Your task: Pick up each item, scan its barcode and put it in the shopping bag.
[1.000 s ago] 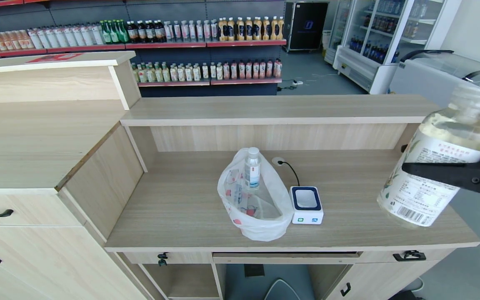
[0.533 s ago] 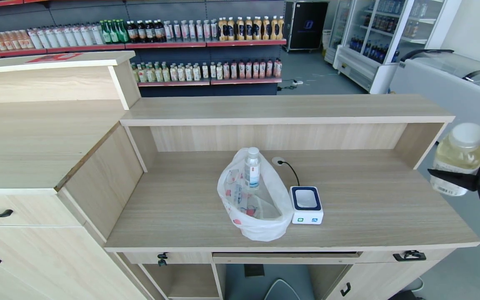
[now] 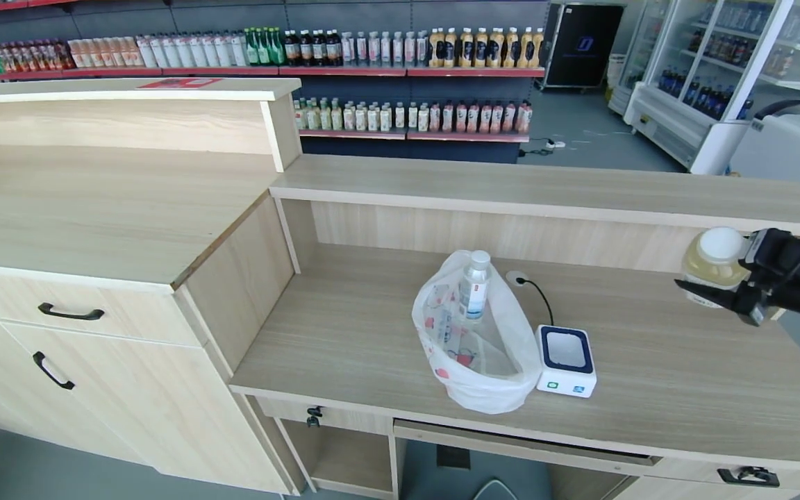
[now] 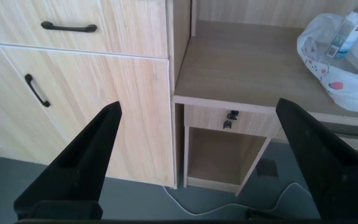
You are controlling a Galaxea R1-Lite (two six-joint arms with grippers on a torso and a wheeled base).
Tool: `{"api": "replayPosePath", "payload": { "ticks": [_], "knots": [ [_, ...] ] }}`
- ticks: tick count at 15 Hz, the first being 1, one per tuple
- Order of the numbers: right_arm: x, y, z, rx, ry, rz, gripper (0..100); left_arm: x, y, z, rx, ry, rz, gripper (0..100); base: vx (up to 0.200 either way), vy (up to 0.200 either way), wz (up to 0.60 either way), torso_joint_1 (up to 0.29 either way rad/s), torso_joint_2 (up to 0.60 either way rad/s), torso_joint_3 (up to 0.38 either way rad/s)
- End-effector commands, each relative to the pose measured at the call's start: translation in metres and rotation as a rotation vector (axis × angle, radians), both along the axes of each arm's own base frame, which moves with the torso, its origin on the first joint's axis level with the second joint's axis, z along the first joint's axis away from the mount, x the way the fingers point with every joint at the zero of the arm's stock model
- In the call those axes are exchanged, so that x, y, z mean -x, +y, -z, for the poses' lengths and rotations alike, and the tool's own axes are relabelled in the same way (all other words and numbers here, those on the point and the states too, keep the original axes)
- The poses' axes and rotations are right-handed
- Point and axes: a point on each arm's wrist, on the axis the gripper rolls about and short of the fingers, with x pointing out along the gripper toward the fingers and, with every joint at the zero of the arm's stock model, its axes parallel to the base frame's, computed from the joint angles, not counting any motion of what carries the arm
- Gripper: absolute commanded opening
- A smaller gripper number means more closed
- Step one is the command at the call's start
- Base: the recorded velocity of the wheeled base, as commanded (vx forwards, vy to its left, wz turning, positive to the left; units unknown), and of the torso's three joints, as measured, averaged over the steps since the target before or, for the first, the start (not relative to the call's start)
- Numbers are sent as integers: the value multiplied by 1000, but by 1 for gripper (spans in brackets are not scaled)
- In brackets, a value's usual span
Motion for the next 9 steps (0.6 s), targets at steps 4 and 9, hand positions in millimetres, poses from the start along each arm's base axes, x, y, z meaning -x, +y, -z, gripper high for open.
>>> {"api": "replayPosePath", "payload": {
  "ticks": [4, 9],
  "knots": [
    [-44, -4, 69, 25, -54, -249, 0, 0, 0, 0, 0, 1, 0, 100, 0, 0, 0, 0, 0, 0],
    [-55, 2, 88, 26, -67, -315, 0, 0, 0, 0, 0, 1, 0, 100, 0, 0, 0, 0, 0, 0]
  ]
}}
